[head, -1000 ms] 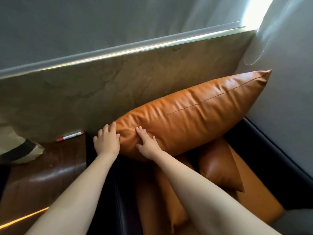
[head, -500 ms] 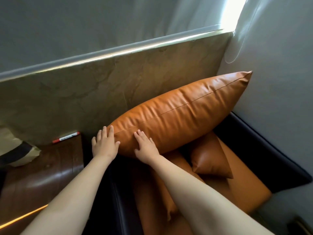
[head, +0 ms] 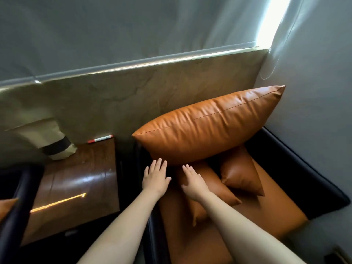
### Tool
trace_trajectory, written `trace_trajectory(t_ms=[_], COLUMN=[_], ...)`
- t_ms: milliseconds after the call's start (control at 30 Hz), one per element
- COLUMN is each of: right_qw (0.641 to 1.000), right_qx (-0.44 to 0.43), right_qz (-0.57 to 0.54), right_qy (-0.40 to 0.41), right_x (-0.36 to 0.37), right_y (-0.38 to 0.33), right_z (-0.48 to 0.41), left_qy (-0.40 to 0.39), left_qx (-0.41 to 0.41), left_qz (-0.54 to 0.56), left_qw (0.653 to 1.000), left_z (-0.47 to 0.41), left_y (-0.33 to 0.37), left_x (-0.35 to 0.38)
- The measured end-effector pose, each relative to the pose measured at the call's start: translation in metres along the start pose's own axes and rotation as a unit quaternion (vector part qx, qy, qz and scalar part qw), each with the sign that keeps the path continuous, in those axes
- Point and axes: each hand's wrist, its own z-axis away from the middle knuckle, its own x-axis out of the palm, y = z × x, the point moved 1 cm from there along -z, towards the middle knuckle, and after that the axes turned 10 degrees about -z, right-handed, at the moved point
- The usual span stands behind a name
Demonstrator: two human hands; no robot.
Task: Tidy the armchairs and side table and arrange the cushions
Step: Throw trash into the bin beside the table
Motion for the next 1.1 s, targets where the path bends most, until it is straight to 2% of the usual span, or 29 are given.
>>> trace_trajectory(t_ms=[333,467,567,733,867,1100], right_qw=[0.992,0.987,0.983,0.969,0.962,0.949], right_qx=[-0.112,-0.121,-0.142,-0.212,-0.235,-0.259], right_qz=[0.026,0.049,0.058,0.061,0.085,0.102], right_qy=[-0.044,-0.088,-0.097,-0.112,-0.107,-0.149], right_x=[0.039,0.066,0.085,0.127,0.167,0.296], right_y=[-0.027,-0.029,-0.047,-0.109,-0.160,-0.262], right_z=[0.070,0.111,0.127,0.157,0.176,0.245], left_qy=[0.019,-0.010,-0.003,0.016,0.040,0.031], left_qx=[-0.093,-0.117,-0.144,-0.208,-0.236,-0.287], left_qz=[0.053,0.061,0.071,0.087,0.095,0.096], left_qw=[0.994,0.991,0.987,0.974,0.966,0.953], left_z=[0.110,0.170,0.203,0.255,0.299,0.413], left_y=[-0.007,-0.009,-0.027,-0.089,-0.147,-0.282], left_x=[0.027,0.050,0.055,0.061,0.066,0.100])
